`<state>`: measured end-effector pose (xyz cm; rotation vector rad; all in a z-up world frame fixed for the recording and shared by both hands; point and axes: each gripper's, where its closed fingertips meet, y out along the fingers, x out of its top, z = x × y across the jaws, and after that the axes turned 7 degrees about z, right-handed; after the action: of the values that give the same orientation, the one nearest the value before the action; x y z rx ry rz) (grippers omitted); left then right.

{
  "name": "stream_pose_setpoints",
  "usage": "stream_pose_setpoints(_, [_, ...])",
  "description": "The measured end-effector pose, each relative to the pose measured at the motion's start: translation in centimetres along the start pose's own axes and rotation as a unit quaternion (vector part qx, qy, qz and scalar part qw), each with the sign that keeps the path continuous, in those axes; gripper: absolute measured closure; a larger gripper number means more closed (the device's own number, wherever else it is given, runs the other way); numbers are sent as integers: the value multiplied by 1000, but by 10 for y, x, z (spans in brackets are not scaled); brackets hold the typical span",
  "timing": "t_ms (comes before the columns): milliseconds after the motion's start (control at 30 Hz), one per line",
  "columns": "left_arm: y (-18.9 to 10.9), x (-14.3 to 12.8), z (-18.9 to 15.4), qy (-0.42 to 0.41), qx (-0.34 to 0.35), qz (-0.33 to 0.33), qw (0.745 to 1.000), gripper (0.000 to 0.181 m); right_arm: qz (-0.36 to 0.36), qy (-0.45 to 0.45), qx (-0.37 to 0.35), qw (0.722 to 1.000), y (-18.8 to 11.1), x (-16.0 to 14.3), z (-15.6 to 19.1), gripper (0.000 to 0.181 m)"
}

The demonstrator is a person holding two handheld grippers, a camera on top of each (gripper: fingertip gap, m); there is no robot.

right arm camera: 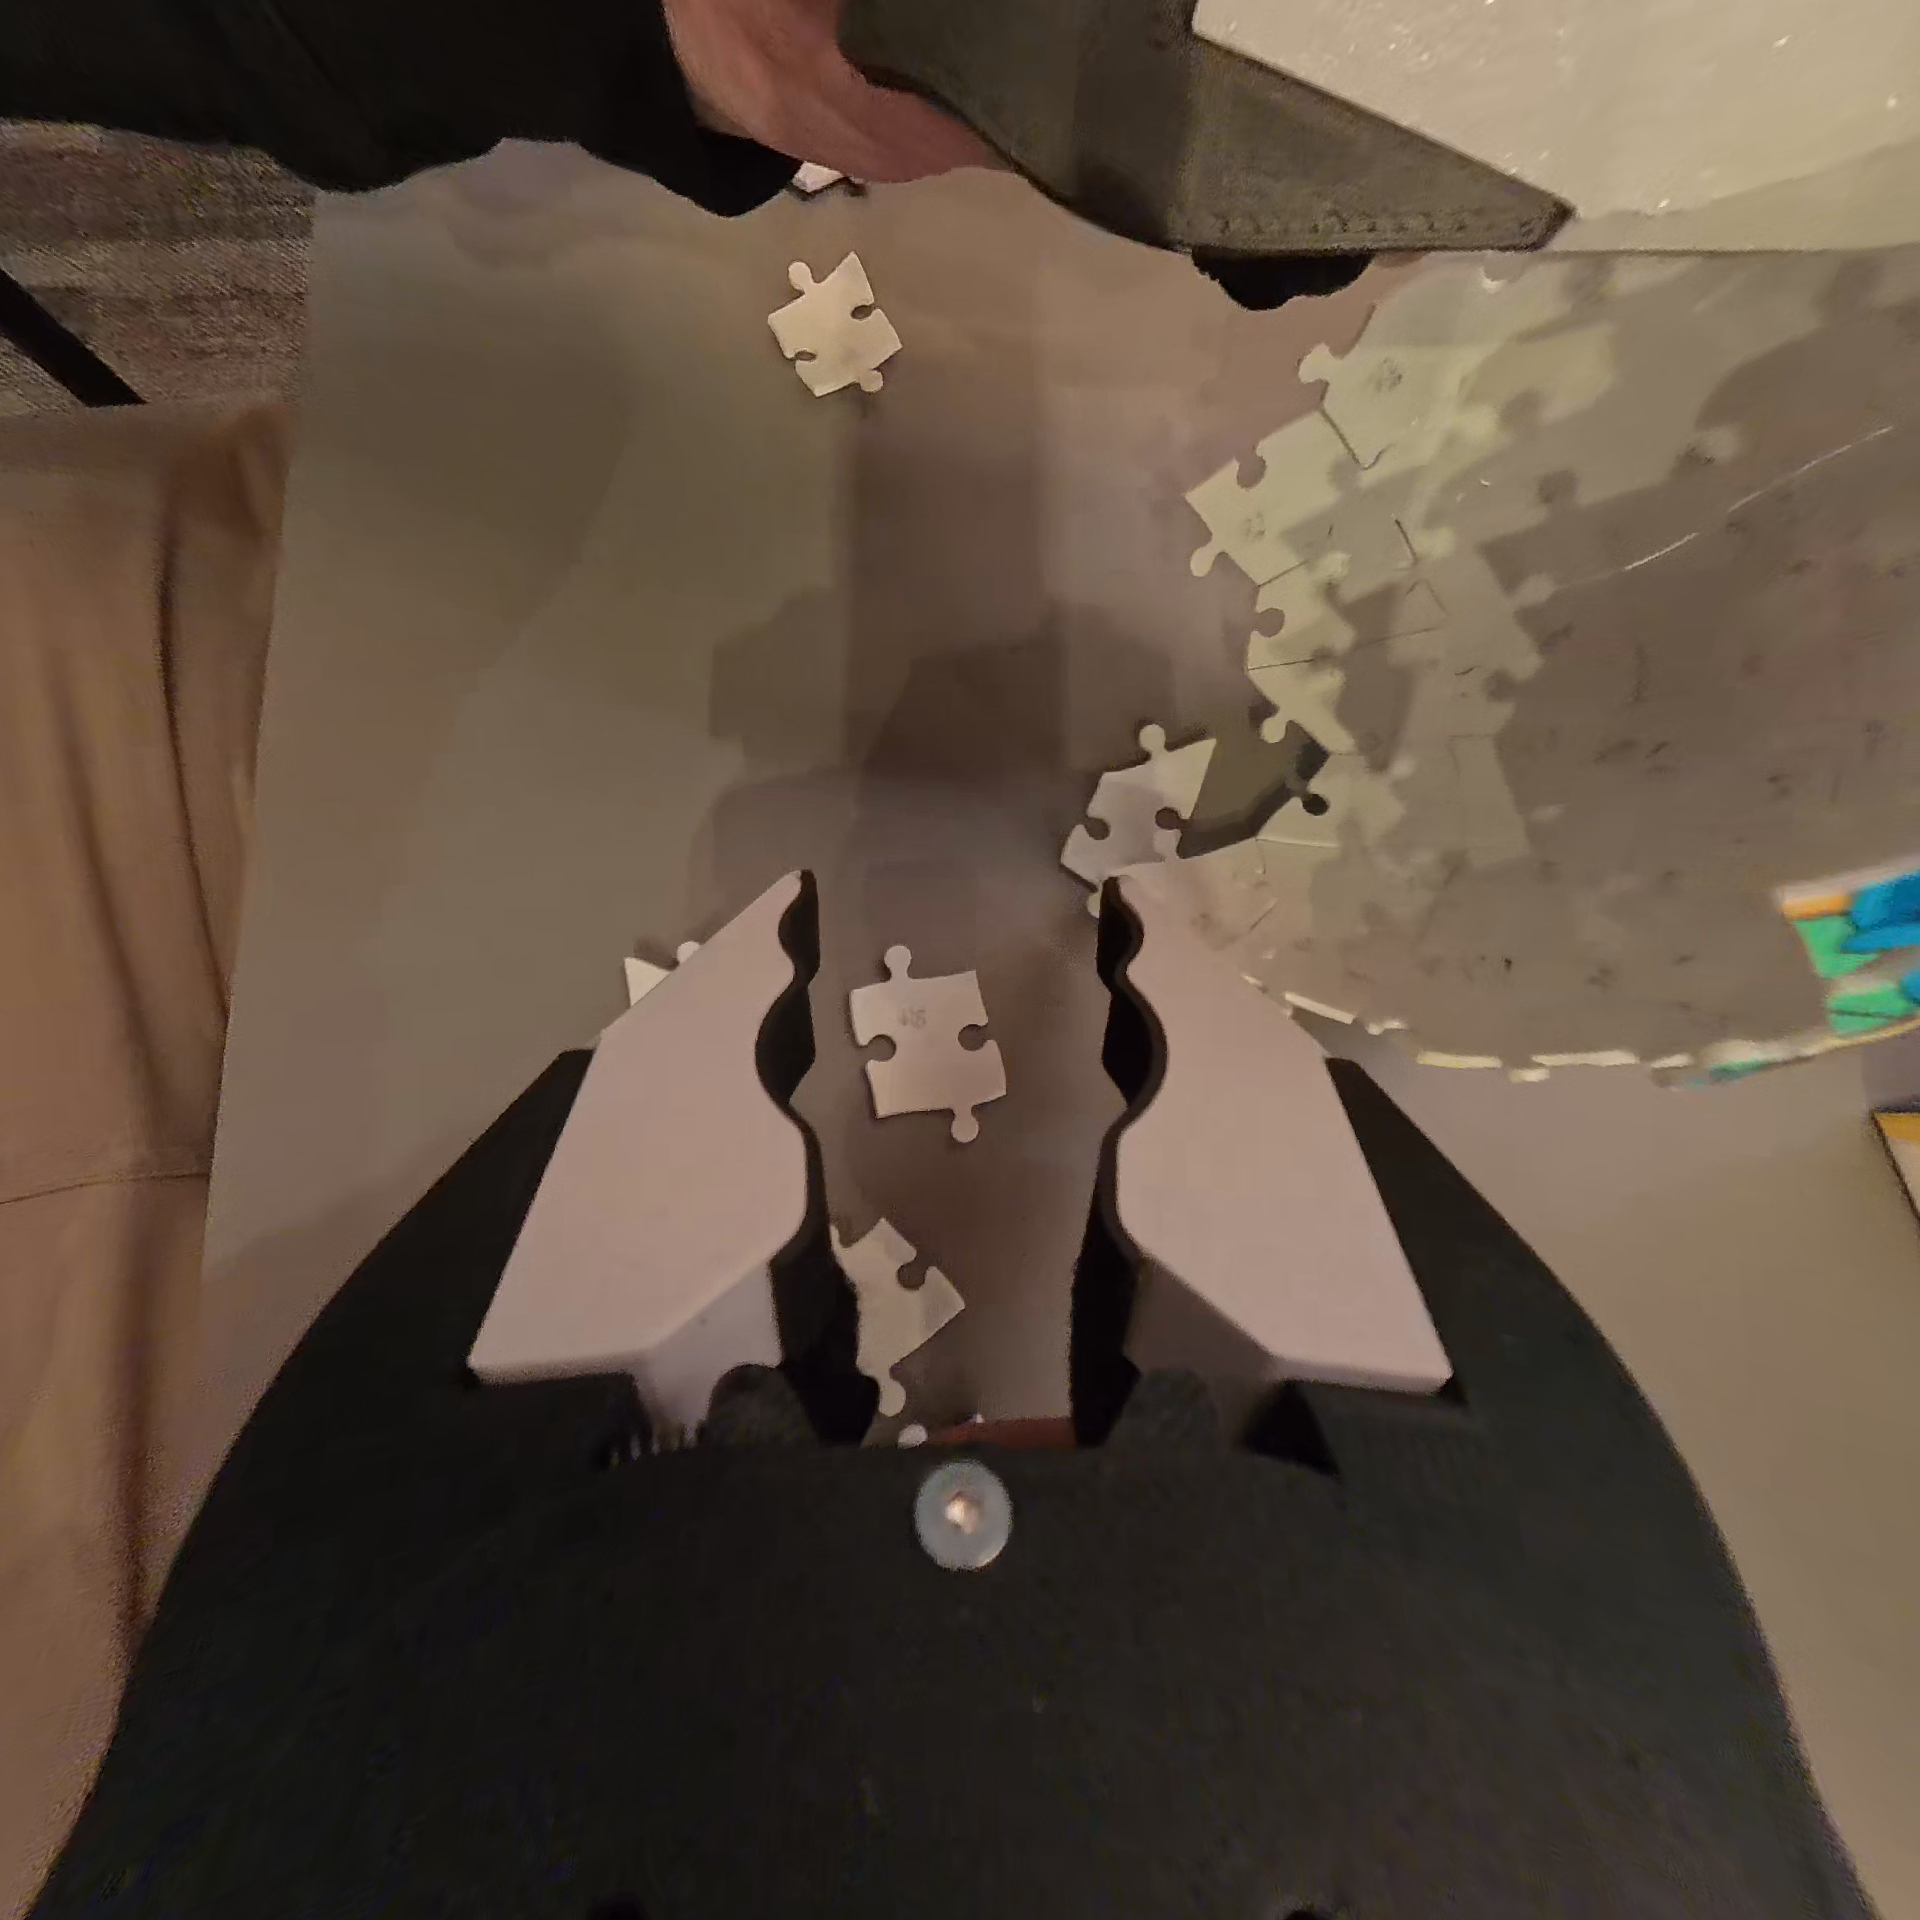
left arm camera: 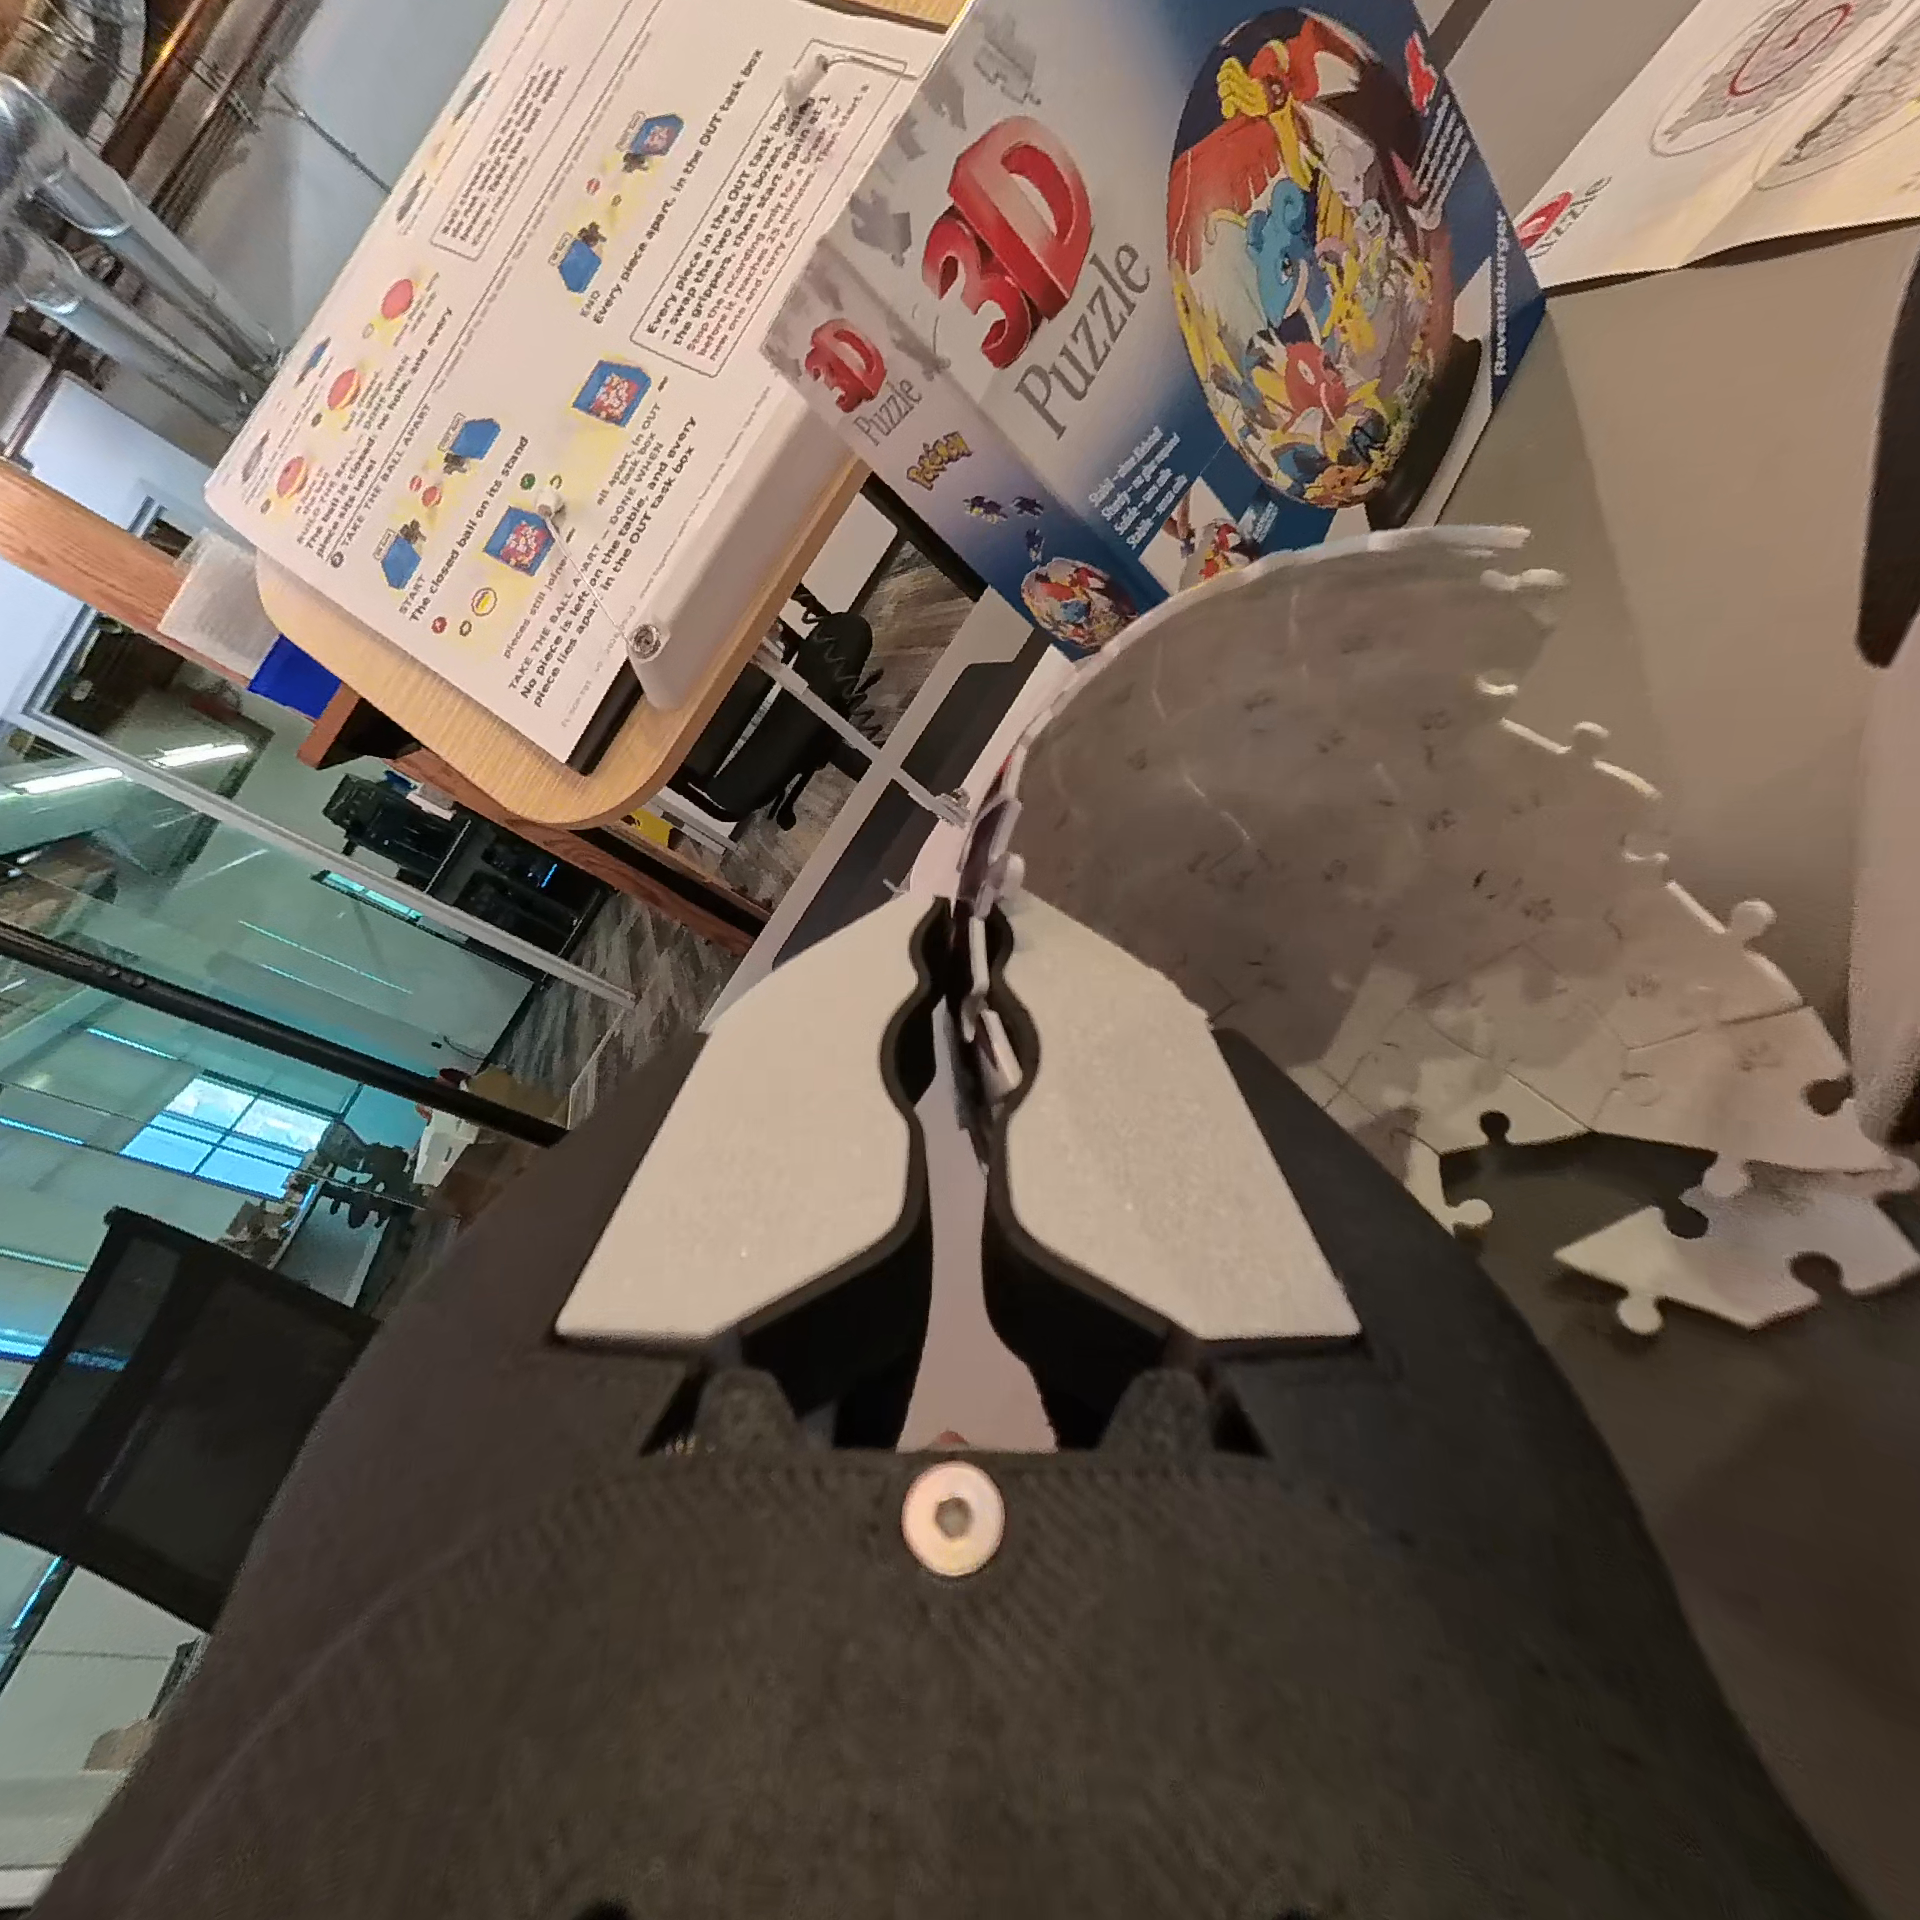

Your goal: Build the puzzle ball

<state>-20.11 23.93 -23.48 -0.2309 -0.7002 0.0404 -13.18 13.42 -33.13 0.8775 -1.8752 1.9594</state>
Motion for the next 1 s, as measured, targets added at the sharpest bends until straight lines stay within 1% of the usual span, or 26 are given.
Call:
stream_pose_setpoints(200, [0, -8, 9, -9, 21, 22, 999, 177, 13, -13, 2, 1000, 5, -5, -5, 130])
stream_pose_setpoints(367, [1, -13, 16, -22, 34, 34, 999, 177, 15, -3, 3, 1000, 6, -10, -11, 130])
stream_pose_setpoints(500, [2, -15, 17, -26, 34, 39, 998, 177, 23, -5, 17, 1000, 15, -12, -5, 132])
stream_pose_setpoints(667, [2, -17, 17, -28, 38, 43, 998, 177, 20, -17, 24, 999, 18, -7, 2, 133])
stream_pose_setpoints(767, [2, -19, 22, -37, 46, 48, 997, 177, 15, 0, 11, 1000, 11, -6, -10, 131])
stream_pose_setpoints(867, [3, -23, 28, -46, 53, 55, 996, 177, 13, 11, 2, 1000, 13, -7, -18, 122])
stream_pose_setpoints(1000, [3, -27, 31, -50, 60, 63, 995, 177, 14, 12, 13, 1000, 20, -7, -14, 121])
